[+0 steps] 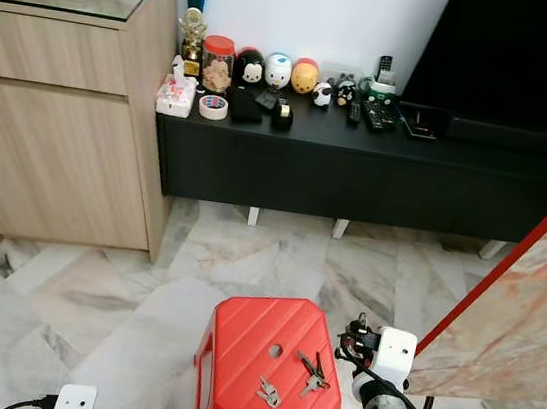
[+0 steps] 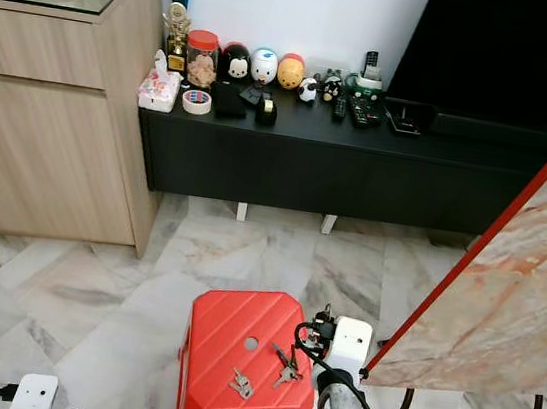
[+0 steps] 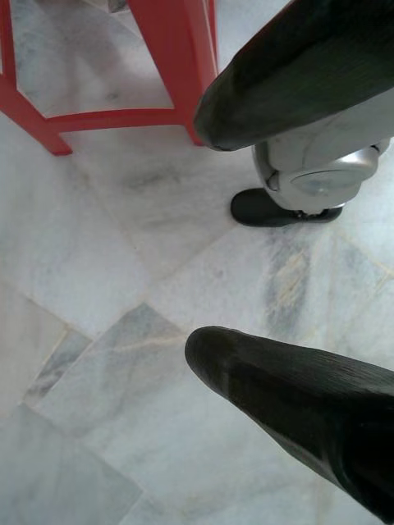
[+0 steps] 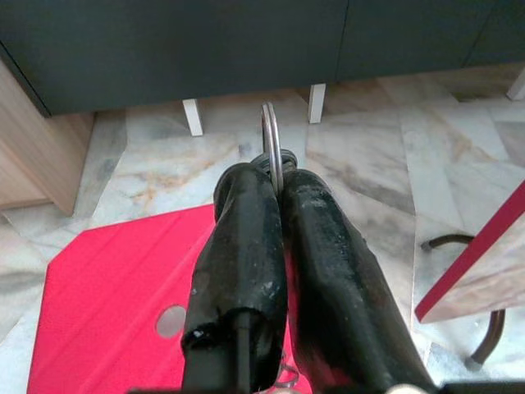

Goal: Hang keys on a hook

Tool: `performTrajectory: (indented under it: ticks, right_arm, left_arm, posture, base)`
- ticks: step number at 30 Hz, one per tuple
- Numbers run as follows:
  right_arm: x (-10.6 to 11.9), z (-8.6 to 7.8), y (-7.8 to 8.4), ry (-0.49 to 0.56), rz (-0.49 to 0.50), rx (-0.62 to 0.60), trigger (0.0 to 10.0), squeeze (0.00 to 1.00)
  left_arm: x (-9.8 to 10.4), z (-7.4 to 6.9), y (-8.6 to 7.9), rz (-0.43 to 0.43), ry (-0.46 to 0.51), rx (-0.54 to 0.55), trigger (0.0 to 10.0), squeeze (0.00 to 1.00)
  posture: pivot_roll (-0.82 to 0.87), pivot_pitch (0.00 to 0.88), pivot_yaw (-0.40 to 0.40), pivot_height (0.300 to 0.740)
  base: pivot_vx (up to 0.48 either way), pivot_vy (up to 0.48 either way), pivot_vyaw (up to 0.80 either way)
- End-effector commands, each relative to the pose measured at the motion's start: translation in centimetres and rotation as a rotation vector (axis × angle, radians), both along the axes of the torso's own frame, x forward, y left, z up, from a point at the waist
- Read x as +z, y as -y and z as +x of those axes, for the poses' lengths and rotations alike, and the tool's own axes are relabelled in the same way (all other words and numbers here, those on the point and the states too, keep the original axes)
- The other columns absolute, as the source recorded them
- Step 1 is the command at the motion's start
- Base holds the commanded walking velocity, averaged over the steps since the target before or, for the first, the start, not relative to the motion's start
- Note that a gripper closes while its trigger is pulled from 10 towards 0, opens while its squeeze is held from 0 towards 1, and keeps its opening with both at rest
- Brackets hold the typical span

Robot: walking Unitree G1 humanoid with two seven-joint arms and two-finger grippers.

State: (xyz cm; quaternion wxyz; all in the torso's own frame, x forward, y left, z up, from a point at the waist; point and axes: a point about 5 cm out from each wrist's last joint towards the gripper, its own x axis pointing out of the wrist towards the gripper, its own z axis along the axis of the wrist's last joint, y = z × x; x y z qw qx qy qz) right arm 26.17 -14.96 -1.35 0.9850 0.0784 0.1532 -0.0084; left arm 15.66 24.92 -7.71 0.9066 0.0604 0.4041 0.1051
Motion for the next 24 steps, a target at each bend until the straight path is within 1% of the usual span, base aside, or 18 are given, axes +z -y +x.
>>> performTrajectory:
  ticks: [1,5,10,14,24]
  right_arm:
    - [0.6,0.5,0.6,0.029,-0.008,-0.021,10.0,0.0]
    - [0.9,0.7,0.7,0.043,-0.016,-0.018,10.0,0.0]
    - [1.3,1.1,0.7,0.058,-0.015,-0.023,10.0,0.0]
    - [1.5,1.3,0.4,0.068,-0.011,-0.02,10.0,0.0]
    - [1.6,1.3,0.4,0.073,-0.004,-0.036,10.0,0.0]
  left_arm:
    - [-0.5,-0.7,0.7,-0.012,-0.033,-0.011,10.0,0.0]
    - [-0.6,-0.7,1.2,-0.035,-0.003,0.028,10.0,0.0]
    - [-0.6,-0.7,1.2,-0.04,-0.004,0.041,10.0,0.0]
    - [-0.5,-0.7,1.0,-0.058,0.019,0.097,10.0,0.0]
    - [-0.5,-0.6,0.8,-0.055,0.018,0.094,10.0,0.0]
  posture:
    - [0.12,0.0,-0.16,0.74]
    - [0.11,0.0,-0.164,0.74]
    - [0.1,0.0,-0.159,0.74]
    - [0.09,0.0,-0.154,0.74]
    - [0.09,0.0,-0.146,0.74]
  base:
    - [0.0,0.0,0.0]
    - [-0.206,0.0,0.0]
    - [-0.316,0.0,0.0]
    - [-0.314,0.0,0.0]
    - [-0.314,0.0,0.0]
